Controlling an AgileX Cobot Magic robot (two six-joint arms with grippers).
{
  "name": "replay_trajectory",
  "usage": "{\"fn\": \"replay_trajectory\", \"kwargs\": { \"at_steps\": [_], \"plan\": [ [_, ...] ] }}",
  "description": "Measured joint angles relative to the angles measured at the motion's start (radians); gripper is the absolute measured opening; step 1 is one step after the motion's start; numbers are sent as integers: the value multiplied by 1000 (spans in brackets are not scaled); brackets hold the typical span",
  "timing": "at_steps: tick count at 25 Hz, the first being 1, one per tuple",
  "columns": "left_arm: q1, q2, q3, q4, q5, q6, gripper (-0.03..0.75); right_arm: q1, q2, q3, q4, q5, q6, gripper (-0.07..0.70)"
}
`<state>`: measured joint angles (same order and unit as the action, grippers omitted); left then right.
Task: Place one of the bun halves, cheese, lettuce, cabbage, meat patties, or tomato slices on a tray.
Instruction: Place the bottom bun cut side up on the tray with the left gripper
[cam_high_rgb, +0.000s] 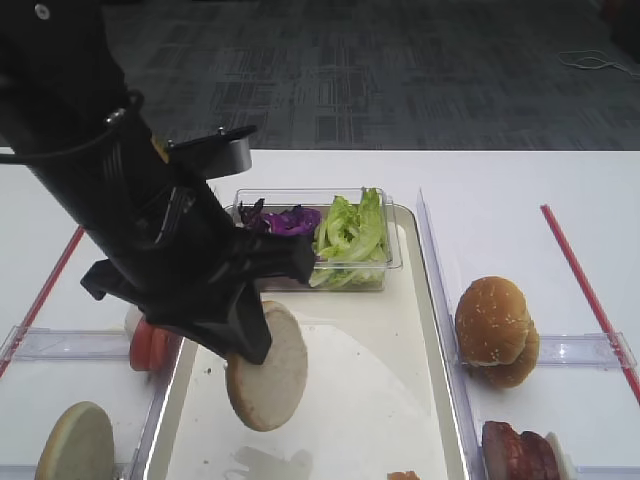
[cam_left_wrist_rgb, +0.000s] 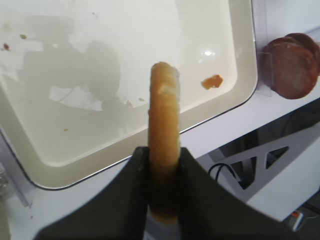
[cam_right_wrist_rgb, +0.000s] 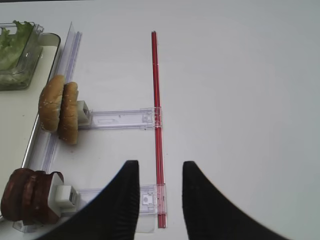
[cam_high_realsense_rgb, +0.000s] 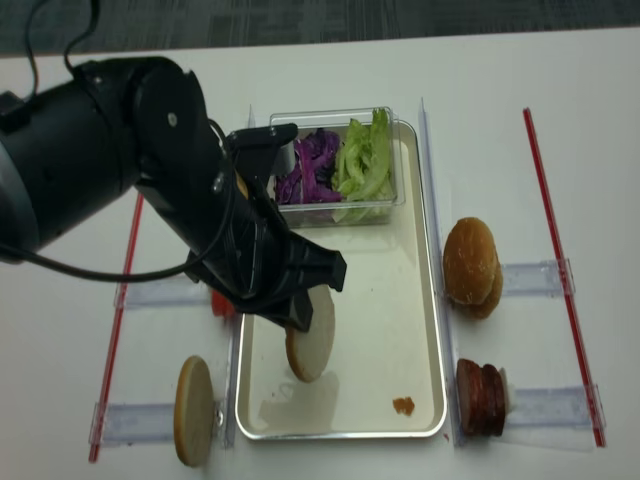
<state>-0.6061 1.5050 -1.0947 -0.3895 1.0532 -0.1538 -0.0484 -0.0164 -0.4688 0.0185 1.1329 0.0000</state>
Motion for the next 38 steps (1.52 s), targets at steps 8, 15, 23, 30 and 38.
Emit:
{"fn": "replay_trajectory", "kwargs": {
  "at_steps": [8,15,23,30,38],
  "plan": [
    [106,0,140,-355,-111,332,106,0,0,0,0,0,0,245],
    [177,0,236,-588,-169,599,106,0,0,0,0,0,-8,245],
    [255,2,332,-859,-179,923,106,0,0,0,0,0,-8,245],
    [292,105,355,-1016,-93,1092,106,0,0,0,0,0,-8,245],
    [292,234,355,-1068,-59,1194,105,0,0,0,0,0,-8,245]
  ]
}}
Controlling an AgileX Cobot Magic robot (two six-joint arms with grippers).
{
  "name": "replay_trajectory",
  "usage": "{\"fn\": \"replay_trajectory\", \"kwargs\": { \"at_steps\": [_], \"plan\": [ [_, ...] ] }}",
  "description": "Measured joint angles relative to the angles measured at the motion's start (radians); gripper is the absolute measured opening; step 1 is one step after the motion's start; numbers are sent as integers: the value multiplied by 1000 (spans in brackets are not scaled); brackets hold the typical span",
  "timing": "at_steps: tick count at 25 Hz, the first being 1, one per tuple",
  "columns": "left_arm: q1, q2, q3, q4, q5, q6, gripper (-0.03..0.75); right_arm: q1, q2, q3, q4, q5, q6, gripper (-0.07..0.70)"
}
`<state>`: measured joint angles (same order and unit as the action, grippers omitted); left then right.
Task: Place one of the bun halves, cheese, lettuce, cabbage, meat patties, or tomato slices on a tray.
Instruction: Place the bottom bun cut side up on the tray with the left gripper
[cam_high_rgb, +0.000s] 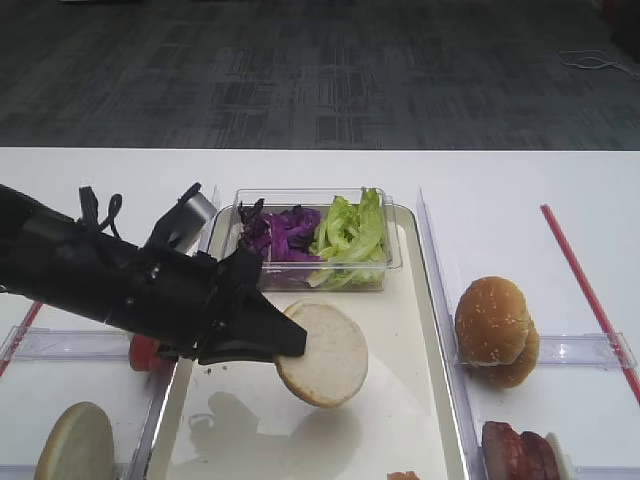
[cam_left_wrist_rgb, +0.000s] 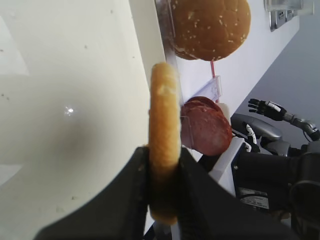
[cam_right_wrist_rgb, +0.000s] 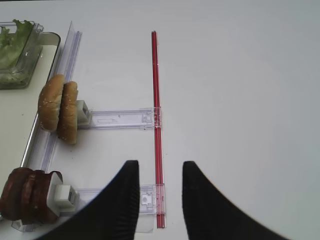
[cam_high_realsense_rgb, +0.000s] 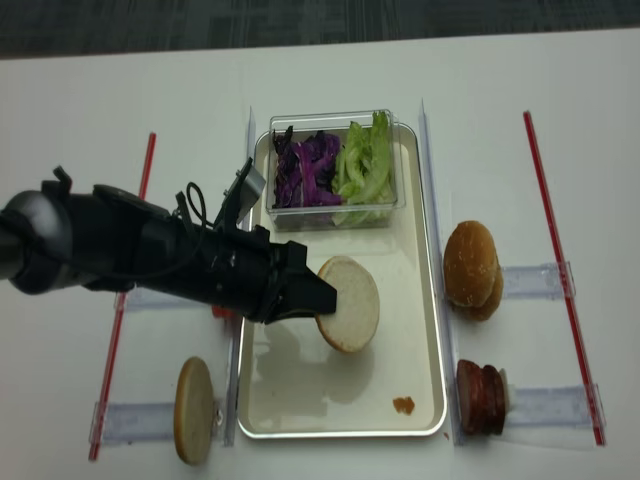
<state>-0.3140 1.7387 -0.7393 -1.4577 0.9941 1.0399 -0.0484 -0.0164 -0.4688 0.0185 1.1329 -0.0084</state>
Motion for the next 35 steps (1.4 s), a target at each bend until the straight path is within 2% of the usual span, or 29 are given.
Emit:
{"fn": "replay_trajectory", "kwargs": {
  "at_steps": [12,20,35],
  "plan": [
    [42,96,0,-34,5,62,105,0,0,0,0,0,0,245],
    [44,131,0,-37,32,71,105,0,0,0,0,0,0,245],
    [44,133,0,-37,32,62,105,0,0,0,0,0,0,245]
  ]
}}
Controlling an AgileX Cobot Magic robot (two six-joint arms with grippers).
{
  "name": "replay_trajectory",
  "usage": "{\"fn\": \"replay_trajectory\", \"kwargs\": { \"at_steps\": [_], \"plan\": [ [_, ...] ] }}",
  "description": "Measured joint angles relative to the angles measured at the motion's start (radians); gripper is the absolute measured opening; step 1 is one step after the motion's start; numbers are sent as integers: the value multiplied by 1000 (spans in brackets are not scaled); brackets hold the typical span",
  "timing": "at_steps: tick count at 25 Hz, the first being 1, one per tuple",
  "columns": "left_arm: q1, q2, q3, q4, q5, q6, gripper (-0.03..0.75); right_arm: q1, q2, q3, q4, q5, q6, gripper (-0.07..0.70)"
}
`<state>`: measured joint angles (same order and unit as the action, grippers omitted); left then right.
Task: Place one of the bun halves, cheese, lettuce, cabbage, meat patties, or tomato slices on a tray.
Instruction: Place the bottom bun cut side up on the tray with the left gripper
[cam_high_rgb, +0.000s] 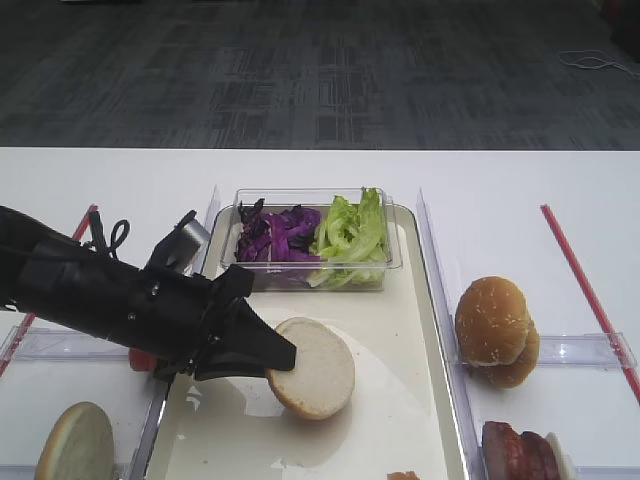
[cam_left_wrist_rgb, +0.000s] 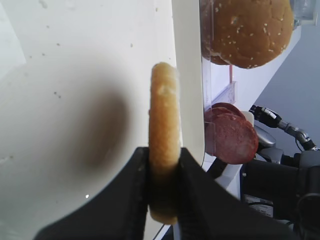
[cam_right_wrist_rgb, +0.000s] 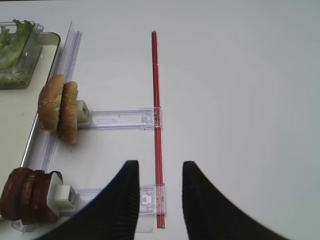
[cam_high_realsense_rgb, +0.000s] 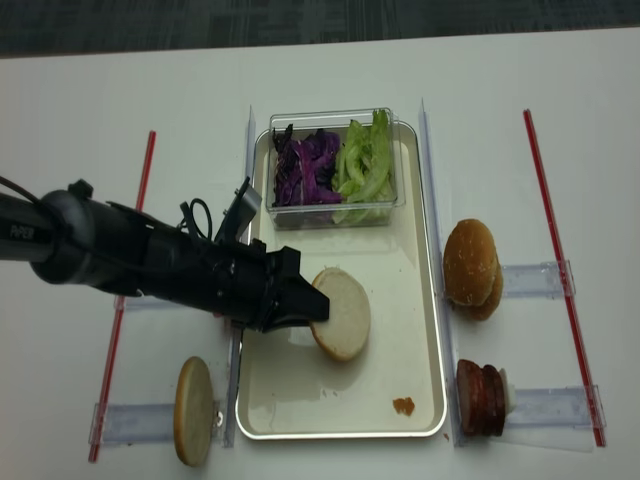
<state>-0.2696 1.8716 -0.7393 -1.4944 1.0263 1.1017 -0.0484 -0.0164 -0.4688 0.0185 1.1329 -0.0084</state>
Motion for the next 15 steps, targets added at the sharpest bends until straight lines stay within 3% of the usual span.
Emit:
{"fn": "replay_trajectory", "kwargs": {
  "at_steps": [15],
  "plan": [
    [0,0,0,4,-28,-71,105,0,0,0,0,0,0,245]
  ]
}}
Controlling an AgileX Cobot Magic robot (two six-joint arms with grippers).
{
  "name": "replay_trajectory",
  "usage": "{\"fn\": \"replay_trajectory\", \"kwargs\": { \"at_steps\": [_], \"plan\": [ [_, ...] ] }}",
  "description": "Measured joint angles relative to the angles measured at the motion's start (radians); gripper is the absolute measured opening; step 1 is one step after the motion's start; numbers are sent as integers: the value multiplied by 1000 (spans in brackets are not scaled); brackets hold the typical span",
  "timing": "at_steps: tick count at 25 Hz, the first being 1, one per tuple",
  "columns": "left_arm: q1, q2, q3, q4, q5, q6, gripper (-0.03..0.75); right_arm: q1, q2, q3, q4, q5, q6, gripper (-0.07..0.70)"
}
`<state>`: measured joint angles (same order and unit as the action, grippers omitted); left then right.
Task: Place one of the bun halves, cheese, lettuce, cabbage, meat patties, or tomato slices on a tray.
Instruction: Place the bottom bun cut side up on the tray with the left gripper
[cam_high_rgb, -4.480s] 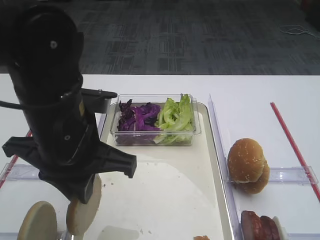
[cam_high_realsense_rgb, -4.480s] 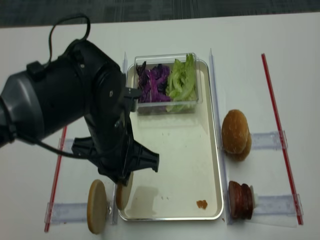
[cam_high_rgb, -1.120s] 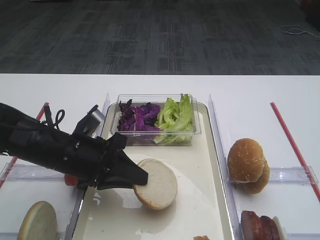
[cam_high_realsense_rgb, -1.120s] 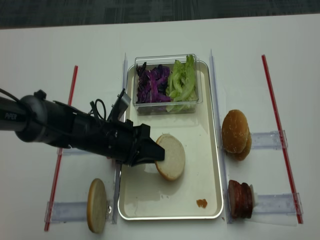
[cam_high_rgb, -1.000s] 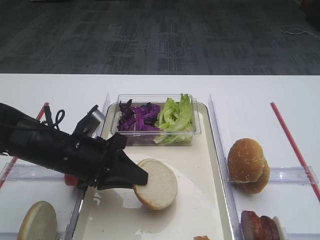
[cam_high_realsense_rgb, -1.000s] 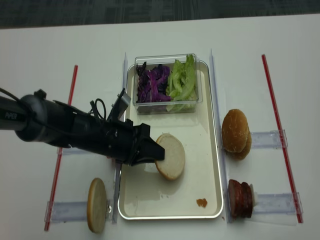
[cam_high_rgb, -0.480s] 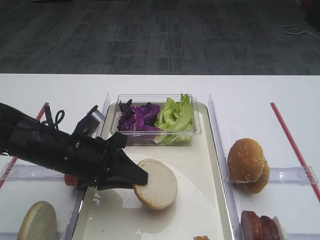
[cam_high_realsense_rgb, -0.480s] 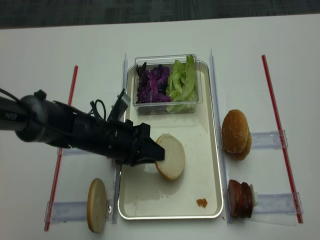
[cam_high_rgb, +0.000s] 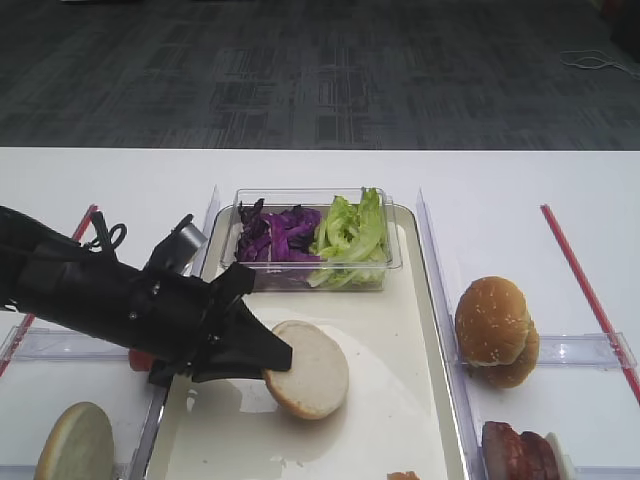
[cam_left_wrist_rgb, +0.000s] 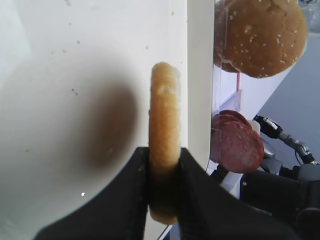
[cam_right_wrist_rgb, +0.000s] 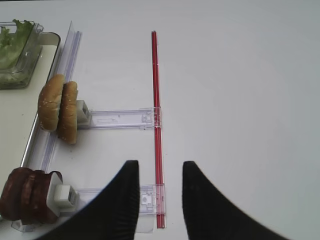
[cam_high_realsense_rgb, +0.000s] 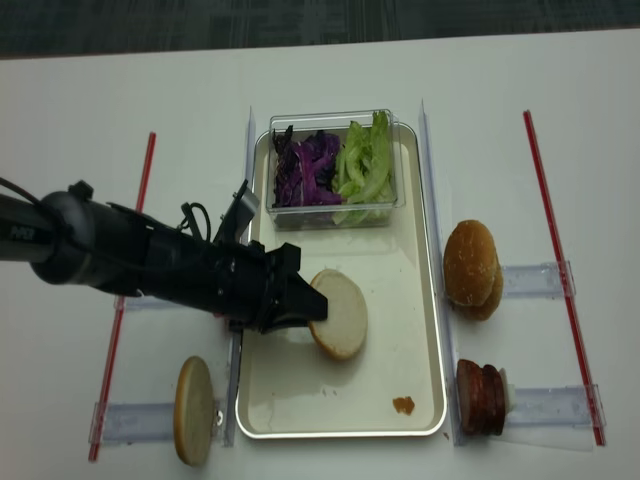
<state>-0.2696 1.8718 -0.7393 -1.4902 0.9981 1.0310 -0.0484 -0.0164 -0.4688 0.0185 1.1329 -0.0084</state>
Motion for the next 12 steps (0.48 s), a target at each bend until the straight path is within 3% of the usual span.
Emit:
{"fn": "replay_trajectory", "kwargs": {
  "at_steps": [12],
  "plan": [
    [0,2,0,22,-12,-61,105,0,0,0,0,0,0,245]
  ]
}}
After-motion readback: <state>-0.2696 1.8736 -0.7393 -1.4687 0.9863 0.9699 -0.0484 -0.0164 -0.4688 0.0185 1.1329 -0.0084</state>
